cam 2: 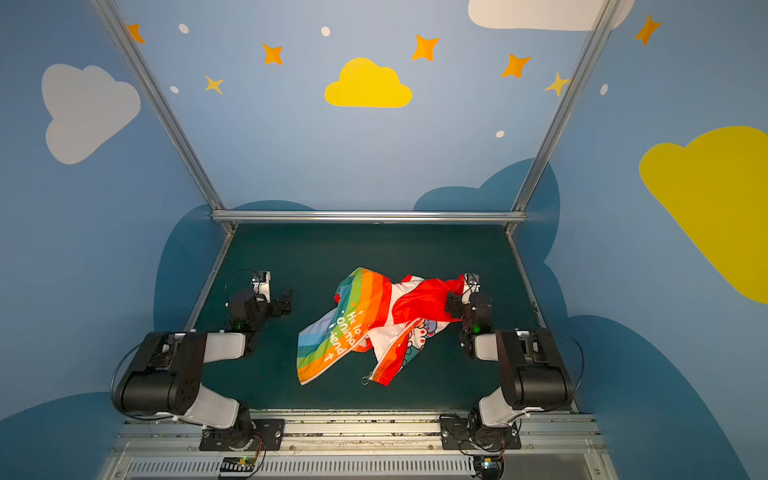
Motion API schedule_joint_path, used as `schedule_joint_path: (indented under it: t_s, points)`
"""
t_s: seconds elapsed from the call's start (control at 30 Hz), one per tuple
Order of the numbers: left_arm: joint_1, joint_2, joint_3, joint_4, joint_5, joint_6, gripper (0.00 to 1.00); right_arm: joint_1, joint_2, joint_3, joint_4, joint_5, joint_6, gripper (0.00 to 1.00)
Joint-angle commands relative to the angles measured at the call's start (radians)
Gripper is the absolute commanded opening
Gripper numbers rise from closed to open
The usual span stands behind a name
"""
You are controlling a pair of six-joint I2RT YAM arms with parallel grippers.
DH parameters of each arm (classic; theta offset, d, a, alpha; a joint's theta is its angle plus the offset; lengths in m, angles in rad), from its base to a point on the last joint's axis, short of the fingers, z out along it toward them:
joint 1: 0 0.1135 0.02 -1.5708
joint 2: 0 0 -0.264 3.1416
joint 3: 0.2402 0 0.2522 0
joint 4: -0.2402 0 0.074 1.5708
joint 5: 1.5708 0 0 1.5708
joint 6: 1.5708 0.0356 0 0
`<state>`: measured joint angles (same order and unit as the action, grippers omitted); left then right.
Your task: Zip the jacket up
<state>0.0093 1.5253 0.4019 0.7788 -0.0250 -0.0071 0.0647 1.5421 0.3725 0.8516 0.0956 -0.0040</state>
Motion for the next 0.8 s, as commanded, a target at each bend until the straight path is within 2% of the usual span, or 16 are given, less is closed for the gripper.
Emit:
schedule_joint_path:
  t_s: [0.0, 0.67, 0.7, 0.77]
  points:
    - [0.004, 0.007, 0.01, 0.005, 0.01, 0.006, 1.0, -0.004, -0.016, 0.018, -0.003, 0.002, 0.004, 0.9]
    - [0.013, -0.005, 0.008, 0.029, 0.031, 0.005, 1.0, 0.004, -0.032, 0.01, 0.029, 0.02, -0.005, 0.9]
    - [0.003, -0.036, 0.028, -0.023, 0.006, 0.012, 1.0, 0.023, -0.08, 0.027, -0.031, 0.06, -0.015, 0.9]
    - [-0.022, -0.131, 0.12, -0.266, -0.074, 0.002, 1.0, 0.059, -0.201, 0.142, -0.377, 0.138, 0.021, 0.9]
